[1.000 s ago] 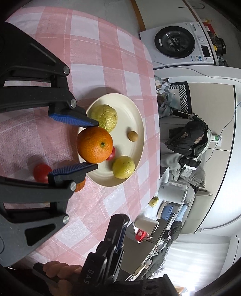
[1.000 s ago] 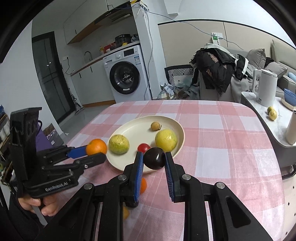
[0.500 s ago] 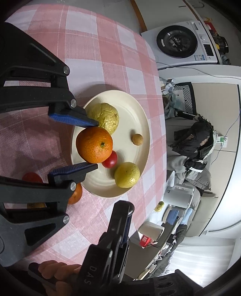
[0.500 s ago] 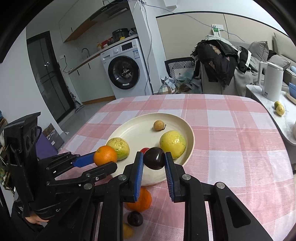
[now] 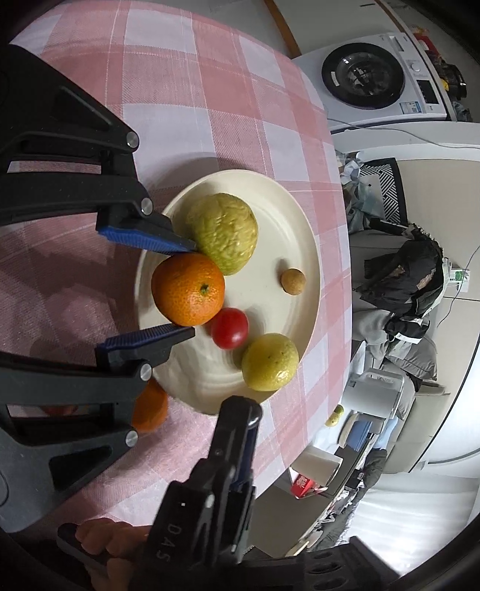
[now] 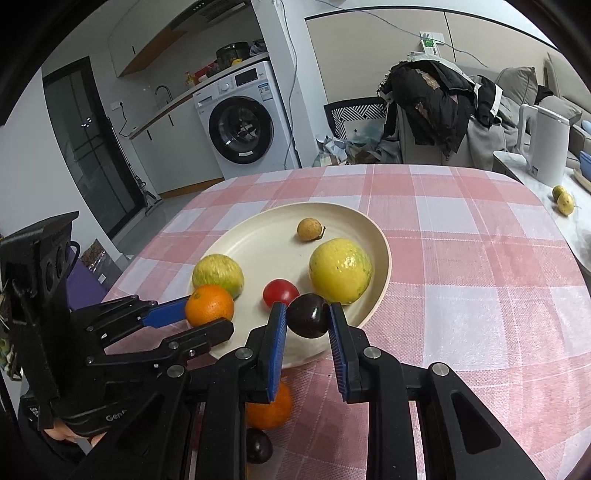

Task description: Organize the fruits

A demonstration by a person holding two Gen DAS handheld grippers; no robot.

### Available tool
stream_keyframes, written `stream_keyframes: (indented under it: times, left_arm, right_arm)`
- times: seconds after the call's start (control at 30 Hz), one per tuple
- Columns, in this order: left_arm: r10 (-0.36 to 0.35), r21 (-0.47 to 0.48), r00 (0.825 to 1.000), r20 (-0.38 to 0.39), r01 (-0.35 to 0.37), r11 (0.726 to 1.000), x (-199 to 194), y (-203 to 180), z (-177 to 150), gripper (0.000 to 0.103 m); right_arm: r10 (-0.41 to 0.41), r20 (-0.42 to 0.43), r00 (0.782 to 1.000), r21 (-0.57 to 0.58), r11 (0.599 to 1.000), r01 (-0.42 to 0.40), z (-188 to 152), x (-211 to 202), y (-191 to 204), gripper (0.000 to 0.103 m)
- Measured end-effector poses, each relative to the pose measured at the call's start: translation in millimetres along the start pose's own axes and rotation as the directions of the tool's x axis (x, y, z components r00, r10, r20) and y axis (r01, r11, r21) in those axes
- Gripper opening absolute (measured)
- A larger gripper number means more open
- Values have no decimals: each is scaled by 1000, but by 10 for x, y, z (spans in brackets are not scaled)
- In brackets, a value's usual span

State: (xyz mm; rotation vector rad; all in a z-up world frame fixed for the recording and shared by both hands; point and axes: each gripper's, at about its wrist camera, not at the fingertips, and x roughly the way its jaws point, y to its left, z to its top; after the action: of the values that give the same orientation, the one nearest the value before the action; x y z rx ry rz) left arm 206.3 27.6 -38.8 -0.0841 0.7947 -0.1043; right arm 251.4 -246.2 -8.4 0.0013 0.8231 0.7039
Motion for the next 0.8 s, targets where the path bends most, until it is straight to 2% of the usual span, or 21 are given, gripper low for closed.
stream_keyframes:
  times: [0.27,0.63,0.8]
  left_arm:
    - [36,-12,999,5,-36,999,84,101,61,35]
    - [36,-19,999,14,-36,999,62,113,57,35]
    - [42,-22,998,37,-41,999,-53,108,47,37]
  right_arm:
    - [-12,-7,1000,2,1000,12,-8,73,-19,24]
    - [-42,-11,999,4,999,42,-8,95,-35,25]
    - [-62,11,998,5,998,62,-22,-2,-37,41]
